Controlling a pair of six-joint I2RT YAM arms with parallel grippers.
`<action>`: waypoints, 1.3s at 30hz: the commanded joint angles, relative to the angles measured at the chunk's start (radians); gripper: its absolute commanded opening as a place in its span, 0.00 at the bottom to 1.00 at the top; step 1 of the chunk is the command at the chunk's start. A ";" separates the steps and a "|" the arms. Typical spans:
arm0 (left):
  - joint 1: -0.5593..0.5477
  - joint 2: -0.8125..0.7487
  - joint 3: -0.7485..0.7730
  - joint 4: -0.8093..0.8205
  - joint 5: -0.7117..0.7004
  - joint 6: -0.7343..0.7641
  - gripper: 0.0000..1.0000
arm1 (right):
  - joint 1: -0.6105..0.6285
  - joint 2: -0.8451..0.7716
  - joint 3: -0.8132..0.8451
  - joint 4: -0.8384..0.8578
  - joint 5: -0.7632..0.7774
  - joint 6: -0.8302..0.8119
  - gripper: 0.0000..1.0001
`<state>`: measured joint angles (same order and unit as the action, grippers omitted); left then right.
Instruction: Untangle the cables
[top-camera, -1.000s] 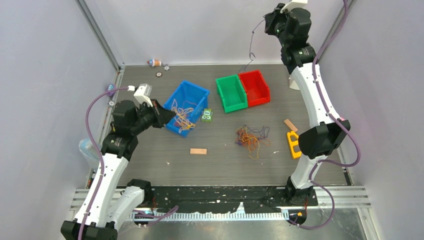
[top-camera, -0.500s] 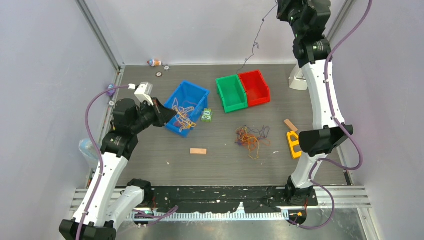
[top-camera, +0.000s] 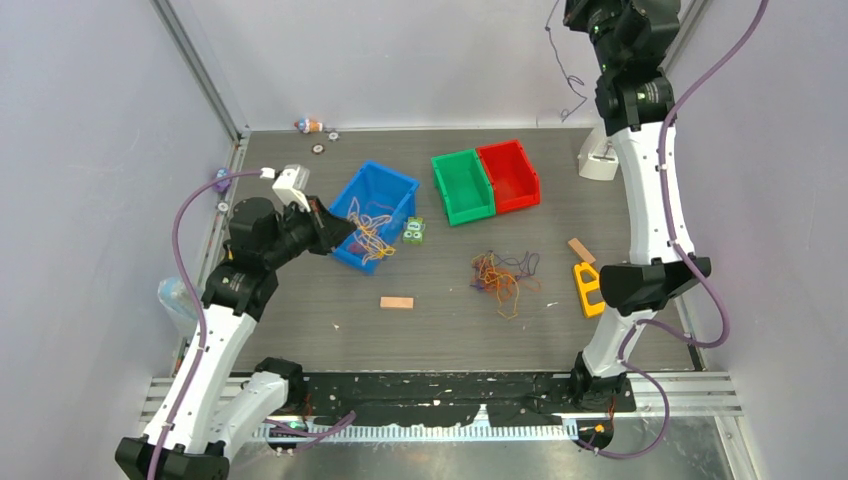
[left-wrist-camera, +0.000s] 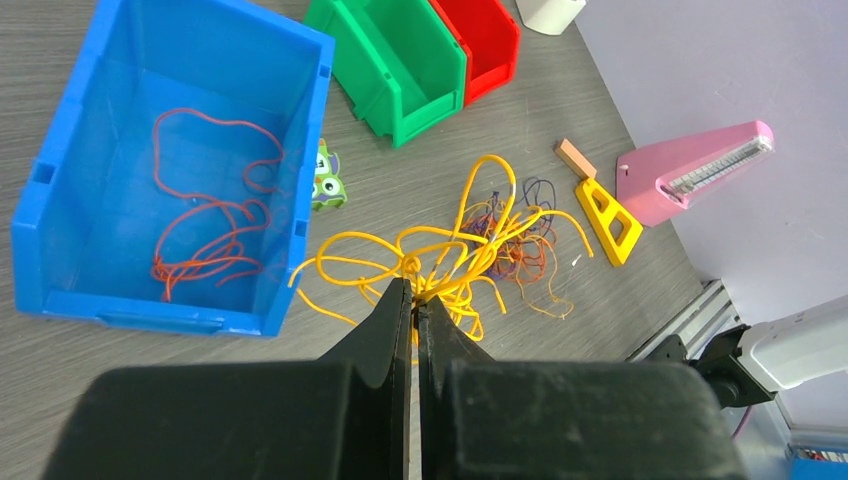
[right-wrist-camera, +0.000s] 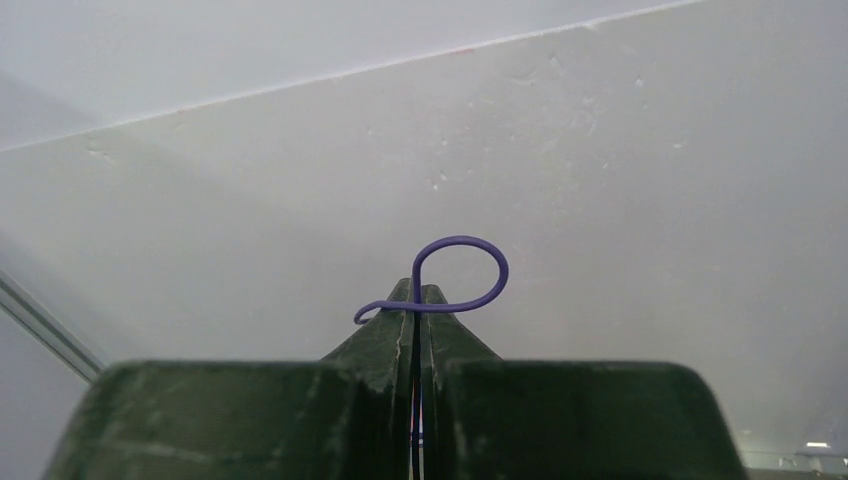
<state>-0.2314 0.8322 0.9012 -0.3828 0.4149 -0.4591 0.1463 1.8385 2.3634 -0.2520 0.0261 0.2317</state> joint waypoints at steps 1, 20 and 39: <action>-0.011 -0.002 0.044 0.010 -0.006 0.009 0.00 | -0.007 -0.111 -0.019 0.097 -0.006 0.004 0.05; -0.031 -0.001 0.057 -0.005 -0.011 0.016 0.00 | -0.011 -0.277 -0.474 0.234 -0.011 -0.012 0.05; -0.049 0.016 0.071 -0.006 -0.019 0.017 0.00 | -0.011 -0.234 -0.606 0.246 -0.040 -0.027 0.05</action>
<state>-0.2741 0.8471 0.9310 -0.4023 0.4007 -0.4587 0.1398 1.6154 1.7344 -0.0570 -0.0029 0.2192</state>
